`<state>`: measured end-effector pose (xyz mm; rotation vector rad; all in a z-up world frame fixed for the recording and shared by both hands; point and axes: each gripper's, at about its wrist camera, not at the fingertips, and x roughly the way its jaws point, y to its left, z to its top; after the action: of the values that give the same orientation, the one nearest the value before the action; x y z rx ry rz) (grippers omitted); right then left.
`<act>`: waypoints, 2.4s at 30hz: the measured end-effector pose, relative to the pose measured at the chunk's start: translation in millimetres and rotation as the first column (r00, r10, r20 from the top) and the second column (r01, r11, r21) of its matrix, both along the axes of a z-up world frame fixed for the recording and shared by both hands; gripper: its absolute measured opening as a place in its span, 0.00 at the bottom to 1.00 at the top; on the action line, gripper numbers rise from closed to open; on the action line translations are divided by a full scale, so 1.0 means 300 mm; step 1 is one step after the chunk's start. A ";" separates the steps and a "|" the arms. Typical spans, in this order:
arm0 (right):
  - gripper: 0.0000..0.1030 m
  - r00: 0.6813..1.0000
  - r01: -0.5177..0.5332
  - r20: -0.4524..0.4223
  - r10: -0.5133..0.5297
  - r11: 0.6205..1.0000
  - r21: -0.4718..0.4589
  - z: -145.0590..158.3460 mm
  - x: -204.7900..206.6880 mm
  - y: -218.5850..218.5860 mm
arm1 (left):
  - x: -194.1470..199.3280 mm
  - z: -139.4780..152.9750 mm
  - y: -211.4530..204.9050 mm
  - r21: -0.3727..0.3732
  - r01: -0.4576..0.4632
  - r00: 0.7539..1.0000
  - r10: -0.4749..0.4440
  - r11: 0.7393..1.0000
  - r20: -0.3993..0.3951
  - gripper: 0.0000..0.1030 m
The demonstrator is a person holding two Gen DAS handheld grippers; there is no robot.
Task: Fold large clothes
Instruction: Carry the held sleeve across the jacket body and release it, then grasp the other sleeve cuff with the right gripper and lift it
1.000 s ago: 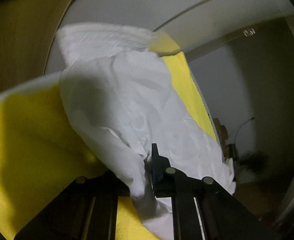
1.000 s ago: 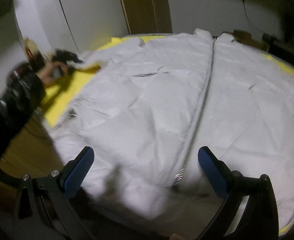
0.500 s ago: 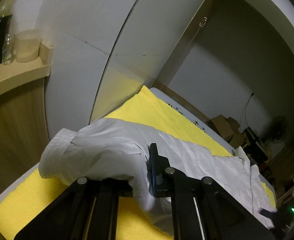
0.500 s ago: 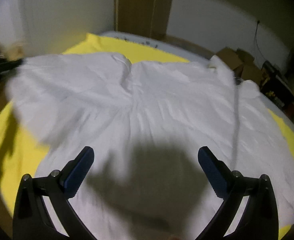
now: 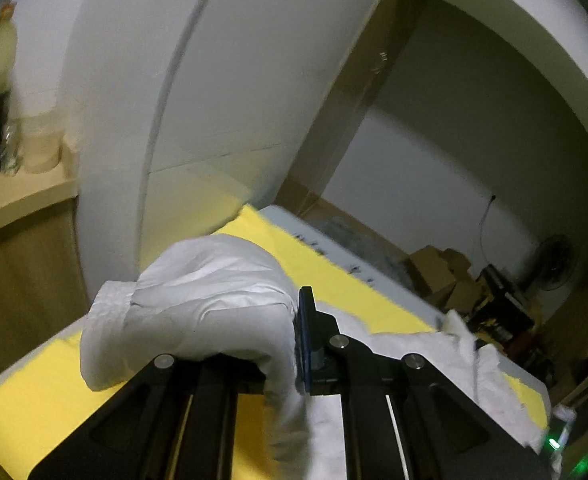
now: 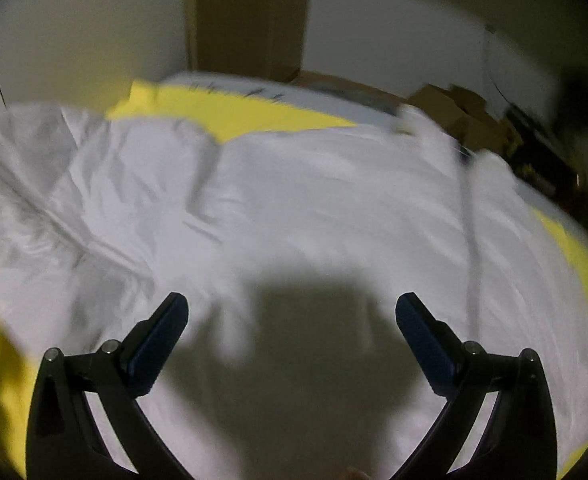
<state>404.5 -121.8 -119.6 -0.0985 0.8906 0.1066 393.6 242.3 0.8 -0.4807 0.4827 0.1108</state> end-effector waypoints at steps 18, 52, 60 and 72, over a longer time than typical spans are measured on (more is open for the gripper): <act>1.00 0.907 0.364 0.139 -0.398 0.906 0.218 0.055 -0.800 -0.988 | 0.021 -0.356 -1.298 0.094 0.564 0.799 -0.512 0.821 -0.316 0.12; 1.00 0.968 -0.106 0.201 0.152 0.970 -0.221 0.188 -0.432 -0.242 | -0.606 -0.113 -0.472 -0.034 0.370 0.929 -0.370 0.929 0.001 1.00; 0.99 0.973 -0.223 -0.040 0.225 0.896 -0.384 -0.035 0.011 0.084 | -0.793 -0.144 -0.149 -0.139 0.148 0.988 -0.151 0.979 -0.011 1.00; 0.14 0.989 -0.146 -0.021 0.146 0.962 -0.229 -0.032 0.066 0.010 | -0.767 -0.224 -0.139 -0.204 0.171 0.982 -0.183 0.964 -0.040 1.00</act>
<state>424.4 -118.8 -129.3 -0.3808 0.8970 0.1410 163.5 200.7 -66.4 -0.6294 0.5956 -0.0974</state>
